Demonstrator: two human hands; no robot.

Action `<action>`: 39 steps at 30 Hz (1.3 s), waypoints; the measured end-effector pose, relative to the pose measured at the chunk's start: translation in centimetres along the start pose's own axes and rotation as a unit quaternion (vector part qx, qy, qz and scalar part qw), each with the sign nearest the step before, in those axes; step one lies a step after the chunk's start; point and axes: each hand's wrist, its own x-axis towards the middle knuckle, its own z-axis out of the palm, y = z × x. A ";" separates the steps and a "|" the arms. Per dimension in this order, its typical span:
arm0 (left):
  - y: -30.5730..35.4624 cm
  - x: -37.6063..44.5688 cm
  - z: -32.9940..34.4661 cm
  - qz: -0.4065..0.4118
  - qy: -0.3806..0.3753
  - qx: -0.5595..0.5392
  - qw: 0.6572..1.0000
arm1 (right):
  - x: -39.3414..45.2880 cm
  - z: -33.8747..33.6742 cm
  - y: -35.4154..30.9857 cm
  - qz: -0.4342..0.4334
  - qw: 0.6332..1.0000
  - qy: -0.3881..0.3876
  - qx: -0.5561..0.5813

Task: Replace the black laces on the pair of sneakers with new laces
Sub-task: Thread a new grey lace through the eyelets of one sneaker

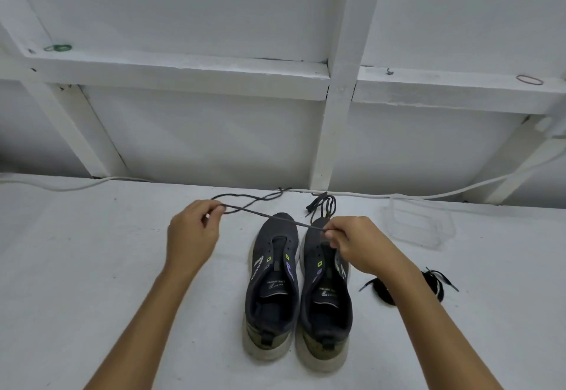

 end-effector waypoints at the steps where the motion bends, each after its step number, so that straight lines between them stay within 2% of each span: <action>1: -0.4 0.2 -0.5 -0.019 0.008 0.001 1.000 | 0.0 0.1 0.3 0.005 1.000 -0.001 0.001; 5: -1.3 1.0 -2.1 -0.104 0.052 -0.027 0.993 | 0.0 0.5 1.2 0.032 0.999 -0.001 -0.011; 10: -1.4 1.1 -2.5 -0.140 0.030 -0.039 0.989 | -0.1 0.0 1.6 0.072 0.997 0.041 -0.009; 13: -1.2 0.7 -1.8 -0.228 -0.079 -0.098 0.966 | -0.3 0.7 1.2 0.107 0.992 0.052 0.041; 16: -0.7 -0.7 -0.4 -0.295 -0.185 -0.199 0.916 | -0.1 1.9 0.0 0.146 0.958 0.014 0.246; 19: 0.1 -2.2 1.0 -0.299 -0.225 -0.231 0.898 | 0.5 3.2 -1.7 0.165 0.917 -0.016 0.364; 22: 1.2 -3.0 1.9 -0.285 -0.262 -0.256 0.886 | 1.2 4.3 -3.1 0.158 0.912 -0.015 0.377; 26: 1.8 -3.5 2.6 -0.250 -0.269 -0.244 0.898 | 2.5 5.5 -4.1 0.145 0.939 -0.005 0.312; 31: 1.8 -3.6 2.8 -0.173 -0.233 -0.130 0.948 | 3.5 5.6 -4.9 0.116 0.980 -0.029 0.159; 35: 1.5 -3.8 3.4 -0.142 -0.211 -0.086 0.963 | 4.1 5.4 -5.4 0.122 0.979 -0.085 0.136; 39: 1.3 -4.0 4.4 -0.118 -0.204 -0.061 0.970 | 4.5 5.7 -5.4 0.128 0.976 -0.107 0.137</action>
